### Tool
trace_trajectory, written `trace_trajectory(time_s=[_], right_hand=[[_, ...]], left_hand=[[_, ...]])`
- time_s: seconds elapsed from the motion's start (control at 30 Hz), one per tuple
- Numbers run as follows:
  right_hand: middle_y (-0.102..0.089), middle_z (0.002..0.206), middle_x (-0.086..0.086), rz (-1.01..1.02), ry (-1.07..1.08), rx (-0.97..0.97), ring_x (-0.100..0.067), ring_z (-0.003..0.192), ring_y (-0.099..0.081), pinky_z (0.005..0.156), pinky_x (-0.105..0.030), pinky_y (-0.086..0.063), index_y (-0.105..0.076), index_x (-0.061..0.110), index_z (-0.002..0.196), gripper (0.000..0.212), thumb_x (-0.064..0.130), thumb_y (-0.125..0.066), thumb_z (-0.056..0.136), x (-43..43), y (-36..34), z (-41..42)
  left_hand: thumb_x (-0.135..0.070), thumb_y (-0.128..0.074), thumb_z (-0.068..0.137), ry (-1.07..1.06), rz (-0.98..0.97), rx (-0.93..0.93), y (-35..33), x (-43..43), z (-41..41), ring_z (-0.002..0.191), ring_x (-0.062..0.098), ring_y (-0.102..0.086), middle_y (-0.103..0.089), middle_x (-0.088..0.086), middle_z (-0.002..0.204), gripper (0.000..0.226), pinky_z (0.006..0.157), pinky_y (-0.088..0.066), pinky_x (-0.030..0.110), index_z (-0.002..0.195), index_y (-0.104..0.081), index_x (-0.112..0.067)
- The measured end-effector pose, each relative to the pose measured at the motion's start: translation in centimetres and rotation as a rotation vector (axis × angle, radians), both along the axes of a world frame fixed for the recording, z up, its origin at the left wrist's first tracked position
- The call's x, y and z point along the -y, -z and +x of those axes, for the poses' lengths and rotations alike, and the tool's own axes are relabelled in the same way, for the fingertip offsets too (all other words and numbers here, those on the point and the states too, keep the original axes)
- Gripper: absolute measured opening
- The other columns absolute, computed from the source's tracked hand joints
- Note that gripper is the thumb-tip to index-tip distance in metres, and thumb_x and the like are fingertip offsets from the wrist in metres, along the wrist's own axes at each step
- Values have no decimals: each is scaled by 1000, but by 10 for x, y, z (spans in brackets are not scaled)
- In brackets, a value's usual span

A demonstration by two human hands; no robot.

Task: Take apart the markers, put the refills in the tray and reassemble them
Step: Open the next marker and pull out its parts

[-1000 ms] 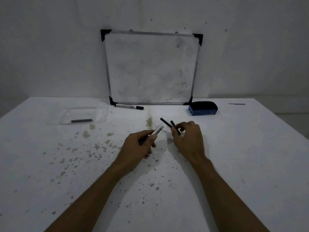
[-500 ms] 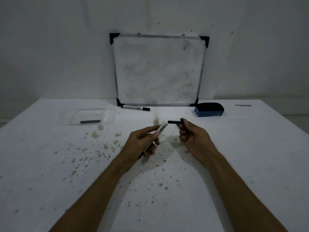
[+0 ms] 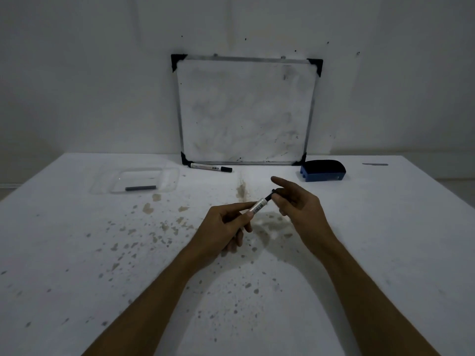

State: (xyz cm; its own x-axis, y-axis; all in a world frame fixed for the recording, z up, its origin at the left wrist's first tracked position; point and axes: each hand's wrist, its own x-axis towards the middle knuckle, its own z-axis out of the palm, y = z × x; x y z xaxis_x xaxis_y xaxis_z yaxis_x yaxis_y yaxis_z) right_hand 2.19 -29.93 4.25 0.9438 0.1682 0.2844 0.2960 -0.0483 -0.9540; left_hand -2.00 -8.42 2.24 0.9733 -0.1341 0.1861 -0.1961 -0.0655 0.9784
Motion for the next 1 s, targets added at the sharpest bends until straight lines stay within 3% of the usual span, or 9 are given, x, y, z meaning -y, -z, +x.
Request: trace_trajectory(time_s=[0.1, 0.2, 0.33, 0.47, 0.63, 0.73, 0.8, 0.87, 1.0], right_hand=[[-78, 103, 12, -7, 46, 27, -7, 98, -72, 82, -20, -58, -75, 30, 112, 19, 25, -72, 94, -17, 1, -8], [-75, 109, 9, -76, 77, 117, -8, 102, -68, 85, -17, -56, -75, 30, 115, 20, 24, -67, 97, -25, 3, -11], [-70, 111, 10, -141, 73, 158, -2, 88, -65, 73, -12, -53, -70, 29, 127, 27, 24, -61, 101, -30, 5, -17], [-68, 103, 18, -294, 11, 161, -6, 83, -65, 70, -15, -54, -68, 35, 122, 23, 28, -61, 101, -37, 10, -30], [-67, 104, 16, -414, -109, 110, -2, 85, -66, 71, -13, -55, -67, 41, 118, 21, 35, -65, 97, -66, 14, -37], [-59, 111, 11, -601, -84, 168, -2, 77, -61, 67, -7, -45, -63, 39, 128, 35, 45, -67, 93, -92, 10, -26], [-53, 114, 4, -751, -112, 221, -2, 82, -55, 74, -13, -43, -61, 36, 133, 44, 49, -67, 92, -106, 12, -19], [-54, 110, 3, -824, -113, 270, -8, 89, -56, 78, -20, -46, -69, 29, 124, 33, 44, -67, 94, -114, 16, -16], [-67, 100, 15, -685, -96, 153, 0, 77, -61, 70, -15, -47, -74, 27, 109, 25, 44, -60, 99, -112, 14, -18]], left_hand=[[-30, -65, 102, -33, 12, 41, 0, 0, 0, 49, 22, -63, -74, 9, 80, 28, 38, -49, 24, 125, -74, -44], [-27, -62, 103, -66, -6, 64, -1, -1, 0, 47, 23, -63, -73, 9, 77, 29, 37, -51, 25, 123, -74, -45], [-25, -62, 104, -116, -6, 73, -13, -8, -1, 48, 22, -63, -73, 6, 75, 28, 38, -50, 26, 129, -73, -34], [-22, -62, 104, -214, -22, 107, -32, -37, -6, 50, 23, -62, -71, 5, 74, 25, 36, -47, 26, 124, -74, -33], [-22, -67, 102, -370, -103, 32, -32, -77, -13, 54, 24, -64, -72, 4, 71, 26, 41, -51, 29, 127, -74, -20], [-26, -67, 101, -458, -109, -4, -17, -88, -23, 53, 25, -64, -73, 7, 72, 26, 42, -52, 30, 126, -74, -19], [-30, -67, 101, -501, -94, -5, -10, -89, -28, 50, 22, -63, -73, 7, 73, 28, 40, -51, 29, 126, -73, -20], [-31, -67, 101, -516, -102, 4, -8, -88, -30, 48, 19, -63, -73, 5, 71, 27, 39, -51, 28, 126, -73, -21], [-28, -60, 106, -459, 11, 59, -7, -84, -31, 53, 19, -64, -74, 7, 79, 29, 43, -53, 30, 134, -68, -27]])
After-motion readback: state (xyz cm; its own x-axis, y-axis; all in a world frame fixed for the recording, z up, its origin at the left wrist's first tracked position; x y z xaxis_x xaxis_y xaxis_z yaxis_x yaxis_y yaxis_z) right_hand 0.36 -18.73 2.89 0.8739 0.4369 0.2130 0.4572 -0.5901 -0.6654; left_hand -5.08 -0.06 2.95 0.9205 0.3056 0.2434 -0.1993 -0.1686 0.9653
